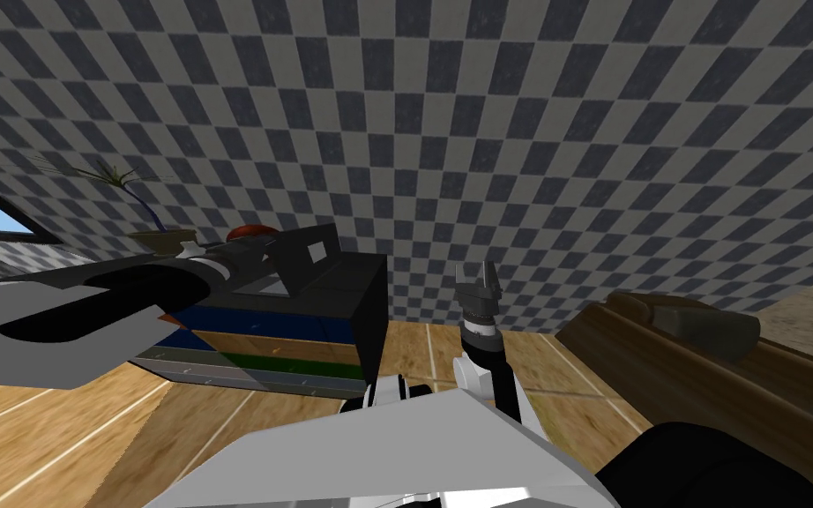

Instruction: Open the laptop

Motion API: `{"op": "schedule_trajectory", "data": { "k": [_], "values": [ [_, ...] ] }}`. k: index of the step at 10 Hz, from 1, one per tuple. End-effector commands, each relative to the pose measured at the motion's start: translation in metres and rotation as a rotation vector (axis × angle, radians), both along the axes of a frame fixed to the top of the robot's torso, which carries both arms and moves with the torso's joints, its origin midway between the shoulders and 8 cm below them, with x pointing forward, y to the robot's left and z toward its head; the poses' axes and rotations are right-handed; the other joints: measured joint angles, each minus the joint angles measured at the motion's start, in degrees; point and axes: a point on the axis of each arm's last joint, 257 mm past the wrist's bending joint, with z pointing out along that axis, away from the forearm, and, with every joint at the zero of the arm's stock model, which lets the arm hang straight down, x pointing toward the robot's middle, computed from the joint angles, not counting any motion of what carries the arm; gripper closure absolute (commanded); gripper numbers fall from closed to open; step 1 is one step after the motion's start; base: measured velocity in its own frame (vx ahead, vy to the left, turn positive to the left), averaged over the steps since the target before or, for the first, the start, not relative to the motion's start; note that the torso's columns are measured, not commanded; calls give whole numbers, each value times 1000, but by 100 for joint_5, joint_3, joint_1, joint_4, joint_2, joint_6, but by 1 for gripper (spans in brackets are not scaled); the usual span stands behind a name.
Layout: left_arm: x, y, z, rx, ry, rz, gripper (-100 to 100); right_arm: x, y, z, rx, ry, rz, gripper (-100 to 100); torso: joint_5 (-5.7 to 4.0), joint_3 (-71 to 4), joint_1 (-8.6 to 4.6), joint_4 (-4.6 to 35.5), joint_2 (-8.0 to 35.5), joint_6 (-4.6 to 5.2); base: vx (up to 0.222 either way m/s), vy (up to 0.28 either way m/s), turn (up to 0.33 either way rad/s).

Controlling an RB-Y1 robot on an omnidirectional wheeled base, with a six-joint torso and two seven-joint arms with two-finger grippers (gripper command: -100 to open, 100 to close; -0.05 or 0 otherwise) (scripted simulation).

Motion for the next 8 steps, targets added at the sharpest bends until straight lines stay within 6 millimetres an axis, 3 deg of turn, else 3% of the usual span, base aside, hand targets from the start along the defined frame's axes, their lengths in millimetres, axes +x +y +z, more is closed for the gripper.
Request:
{"op": "schedule_trajectory", "data": {
  "k": [1, 8],
  "values": [
    [-1, -1, -2, -80, 12, 2, 100, 0, 0, 0, 0, 0, 0, 0, 22, -1, 27, 2, -3, 8, -7, 54, -43],
    [-8, -9, -10, -351, 65, 9, 100, 0, 0, 0, 0, 0, 0, 0, -3, 0, -13, 0, 3, 5, -2, 83, -23]
  ]
}}
